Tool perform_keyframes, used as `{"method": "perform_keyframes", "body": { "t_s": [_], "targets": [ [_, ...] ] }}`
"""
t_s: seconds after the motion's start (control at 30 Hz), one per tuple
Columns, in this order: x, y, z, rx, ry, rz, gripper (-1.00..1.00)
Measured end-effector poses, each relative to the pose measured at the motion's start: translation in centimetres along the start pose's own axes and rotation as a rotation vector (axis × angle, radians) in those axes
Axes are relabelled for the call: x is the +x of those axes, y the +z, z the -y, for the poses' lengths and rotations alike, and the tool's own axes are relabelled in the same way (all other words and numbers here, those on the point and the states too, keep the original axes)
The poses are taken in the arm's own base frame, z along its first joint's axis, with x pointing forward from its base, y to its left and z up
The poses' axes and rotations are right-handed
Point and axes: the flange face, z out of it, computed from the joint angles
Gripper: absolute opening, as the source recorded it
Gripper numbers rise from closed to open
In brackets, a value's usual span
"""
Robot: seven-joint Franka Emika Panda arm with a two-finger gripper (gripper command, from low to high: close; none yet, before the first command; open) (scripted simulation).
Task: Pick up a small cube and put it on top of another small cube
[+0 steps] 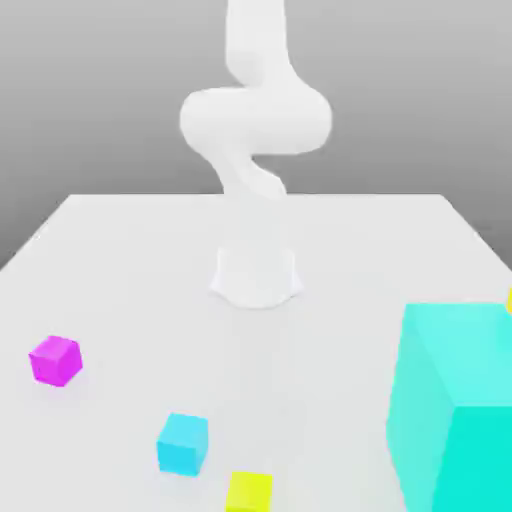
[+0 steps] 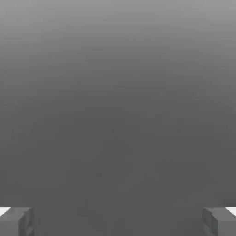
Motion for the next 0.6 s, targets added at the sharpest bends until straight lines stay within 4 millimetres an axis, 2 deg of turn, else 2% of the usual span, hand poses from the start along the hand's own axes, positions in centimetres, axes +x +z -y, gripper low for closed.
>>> {"method": "perform_keyframes", "body": {
  "t_s": [0.13, 0.3, 0.47, 0.6],
  "targets": [
    [-0.2, 9.0, -2.4, -0.099, 0.027, 0.082, 0.00],
    [-1.8, 18.9, -6.9, -0.219, 0.063, 0.178, 0.00],
    [-4.8, 27.3, -12.9, -0.340, 0.101, 0.273, 0.00],
    [-8.1, 32.6, -18.6, -0.438, 0.137, 0.347, 0.00]
  ]
}}
